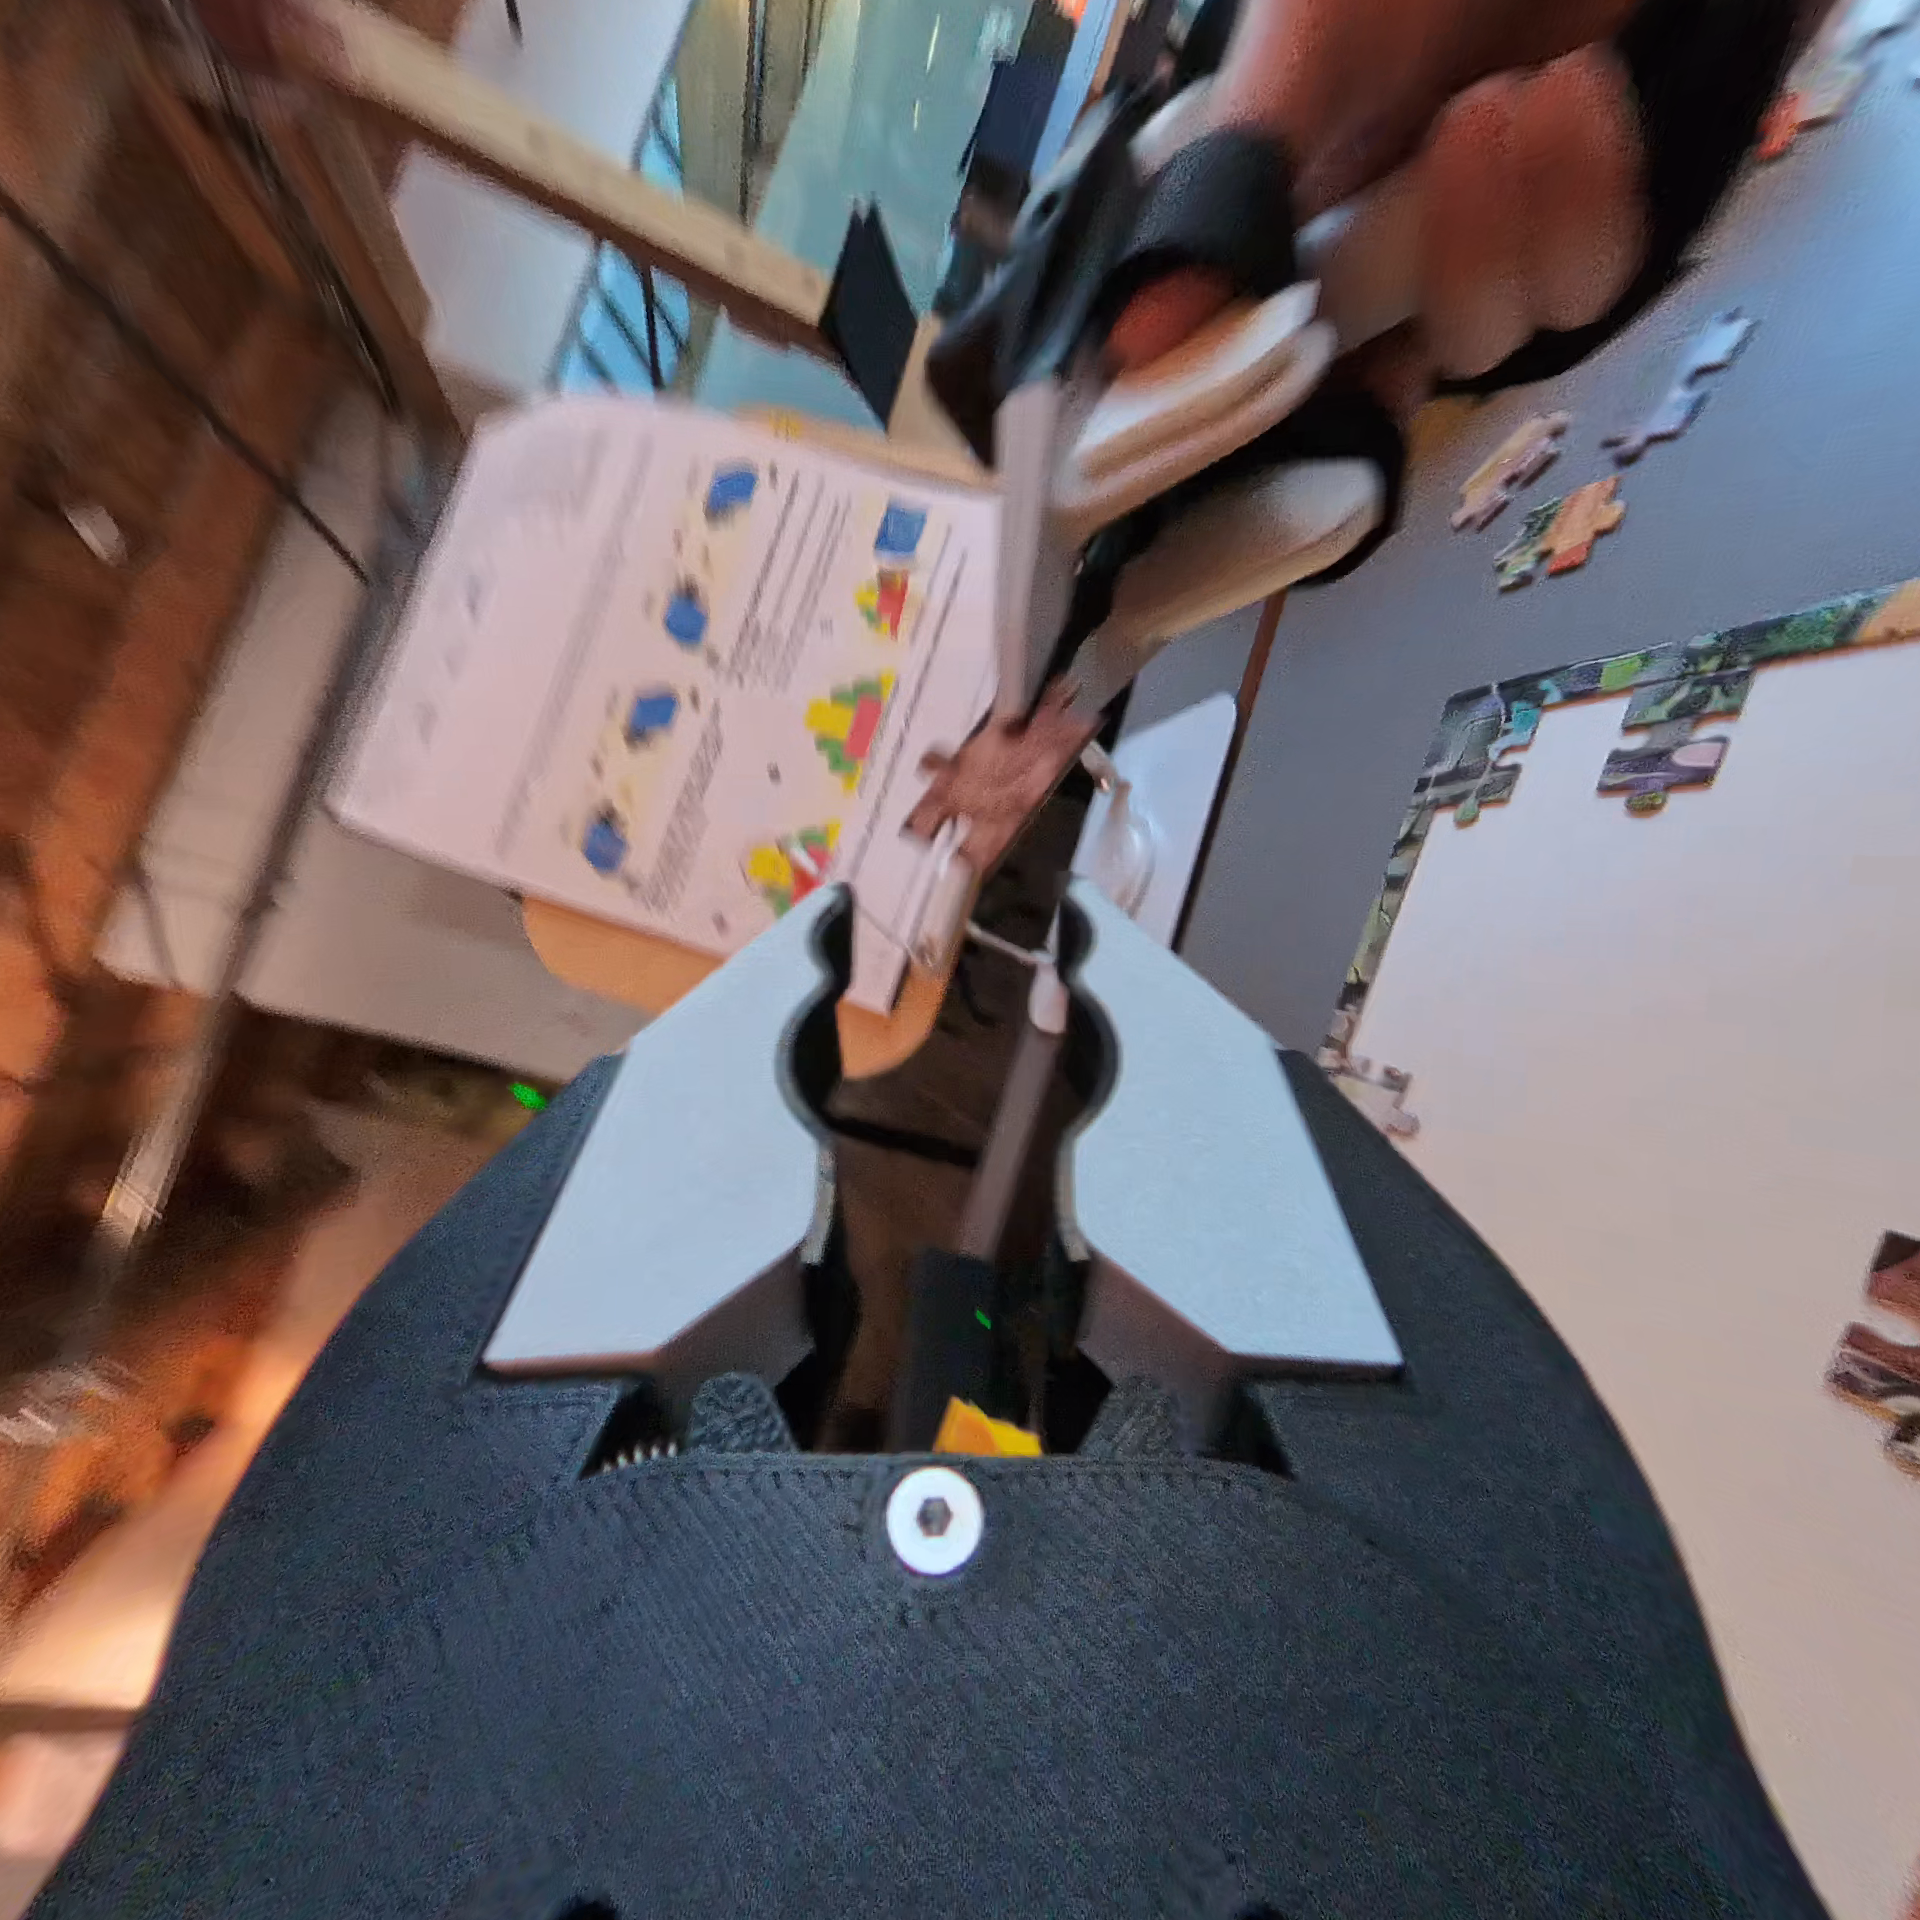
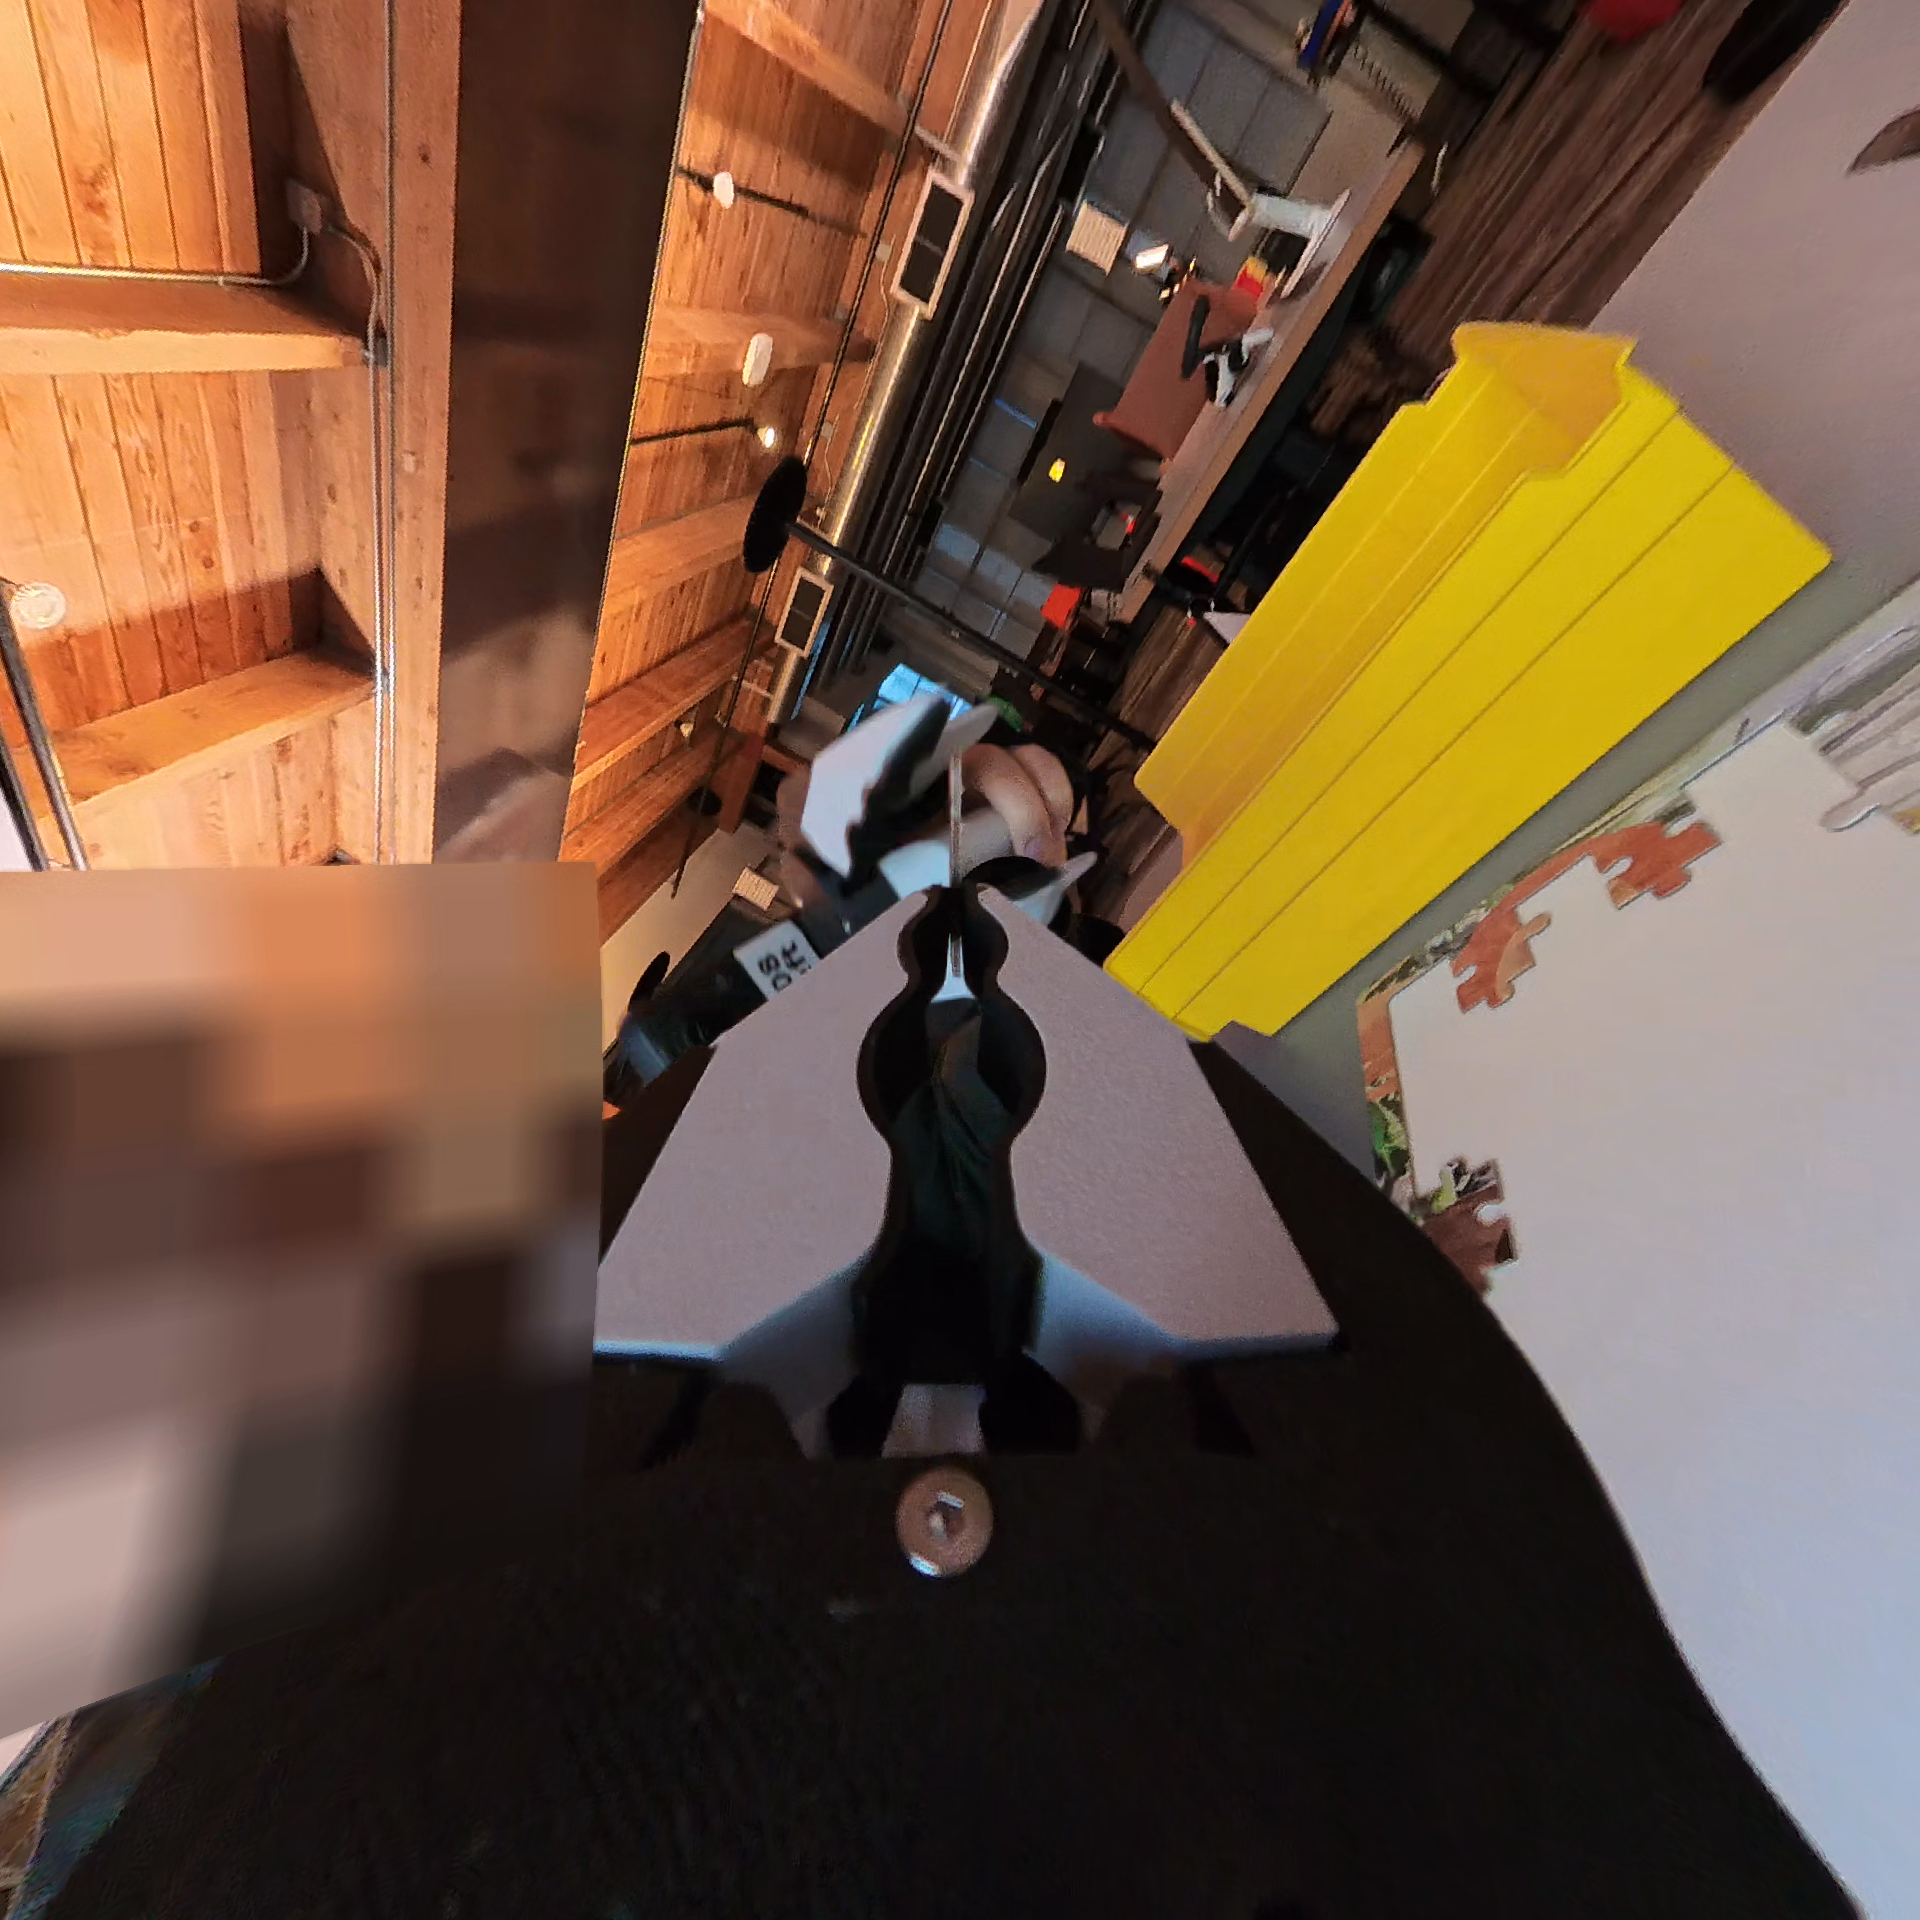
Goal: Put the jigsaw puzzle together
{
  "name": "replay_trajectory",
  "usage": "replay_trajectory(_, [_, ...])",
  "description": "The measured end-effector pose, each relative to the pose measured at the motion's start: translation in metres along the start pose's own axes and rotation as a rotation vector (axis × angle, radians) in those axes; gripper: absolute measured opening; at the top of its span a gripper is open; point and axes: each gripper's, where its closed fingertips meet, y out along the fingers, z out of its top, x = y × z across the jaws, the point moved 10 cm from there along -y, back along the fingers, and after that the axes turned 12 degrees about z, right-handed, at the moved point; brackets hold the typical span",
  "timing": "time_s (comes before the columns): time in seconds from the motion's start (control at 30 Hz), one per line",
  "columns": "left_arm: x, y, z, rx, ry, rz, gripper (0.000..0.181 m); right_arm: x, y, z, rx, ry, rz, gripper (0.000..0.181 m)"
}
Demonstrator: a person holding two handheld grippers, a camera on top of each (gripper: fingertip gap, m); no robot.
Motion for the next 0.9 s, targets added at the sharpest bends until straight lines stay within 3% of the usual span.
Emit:
replay_trajectory(0.07, [-0.012,0.004,-0.016,-0.097,-0.167,-0.068,0.050,-0.001,-0.004,0.002,0.018,-0.018,-0.009,0.001])
replay_trajectory(0.13, [-0.024,0.005,-0.029,-0.138,-0.423,-0.159,0.040,-0.002,-0.007,0.004,0.024,-0.048,-0.043,0.001])
replay_trajectory(0.2, [-0.035,0.007,-0.034,-0.114,-0.753,-0.277,0.031,-0.003,-0.006,0.004,0.007,-0.081,-0.056,0.001])
replay_trajectory(0.33, [-0.049,0.009,-0.041,0.033,-1.358,-0.610,0.040,-0.008,0.001,0.004,-0.022,-0.159,-0.055,0.001])
replay_trajectory(0.43, [-0.045,0.016,-0.061,0.032,-1.657,-0.759,0.035,-0.011,0.006,0.002,-0.061,-0.220,-0.072,0.001])
replay_trajectory(0.53, [-0.038,0.020,-0.071,-0.019,-1.731,-0.849,0.027,-0.014,0.011,0.001,-0.073,-0.283,-0.077,0.000])
replay_trajectory(0.73, [-0.017,0.024,-0.060,-0.163,-1.556,-0.940,0.026,-0.008,0.017,-0.003,-0.145,-0.294,-0.120,0.000])
replay_trajectory(0.83, [-0.013,0.025,-0.058,-0.172,-1.544,-0.981,0.000,-0.002,0.019,-0.006,-0.188,-0.280,-0.122,0.001])
replay_trajectory(0.9, [-0.013,0.024,-0.059,-0.191,-1.538,-0.997,0.000,0.001,0.020,-0.008,-0.195,-0.265,-0.108,0.001])
